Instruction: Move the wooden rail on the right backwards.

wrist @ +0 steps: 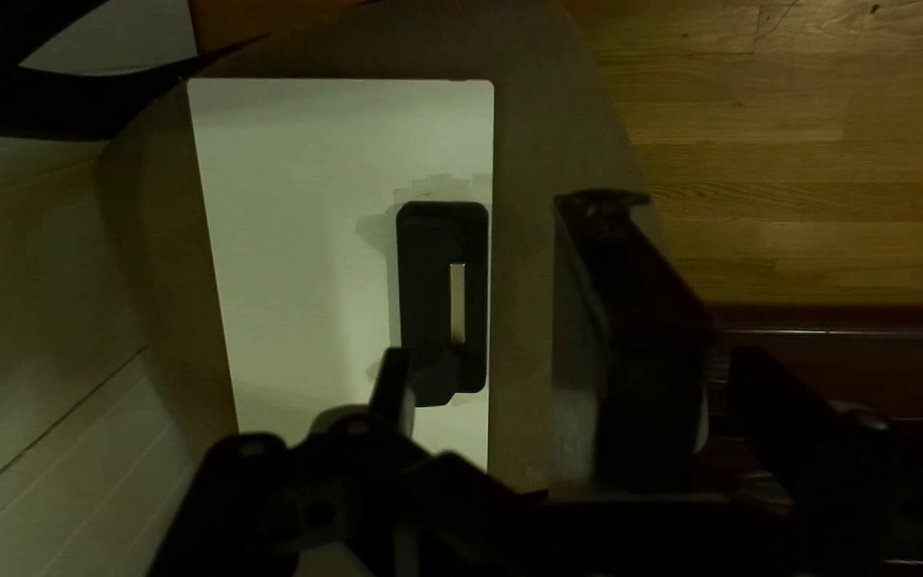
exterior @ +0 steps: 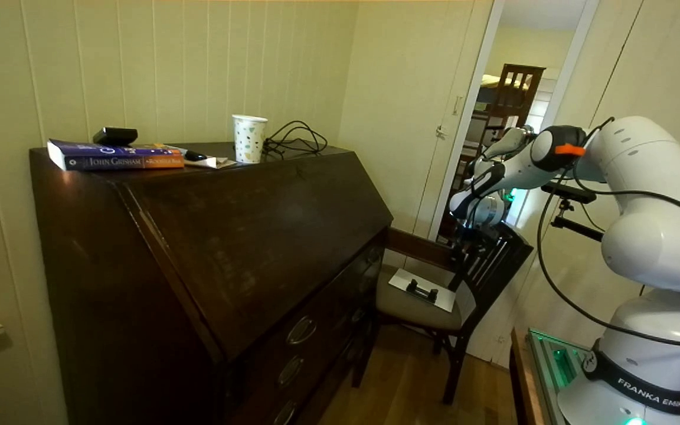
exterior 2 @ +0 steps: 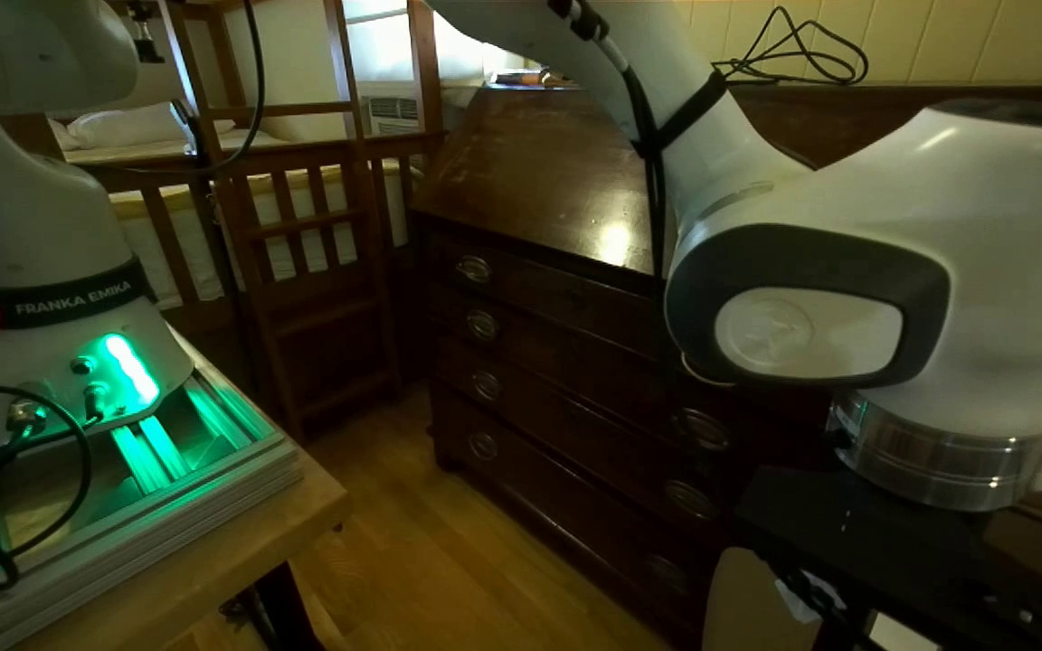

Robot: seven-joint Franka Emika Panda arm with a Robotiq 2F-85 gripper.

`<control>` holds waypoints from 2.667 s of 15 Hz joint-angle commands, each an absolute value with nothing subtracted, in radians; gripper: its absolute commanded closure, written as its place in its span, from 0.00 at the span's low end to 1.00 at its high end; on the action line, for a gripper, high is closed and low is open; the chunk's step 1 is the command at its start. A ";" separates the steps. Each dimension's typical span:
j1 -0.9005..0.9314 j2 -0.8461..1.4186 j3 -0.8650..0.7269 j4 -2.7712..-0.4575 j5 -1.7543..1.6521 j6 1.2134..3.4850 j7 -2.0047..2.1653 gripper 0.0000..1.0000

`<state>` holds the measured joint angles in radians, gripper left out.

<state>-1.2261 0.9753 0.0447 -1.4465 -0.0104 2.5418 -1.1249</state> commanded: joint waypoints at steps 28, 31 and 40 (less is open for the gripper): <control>-1.156 0.888 0.084 -1.552 0.033 2.586 -1.118 0.94; -1.133 0.890 0.085 -1.548 0.032 2.594 -1.100 0.94; -1.038 0.886 0.032 -1.520 -0.002 2.593 -1.008 0.38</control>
<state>-1.1218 0.9039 0.0364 -1.5038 -0.0040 2.5919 -1.0697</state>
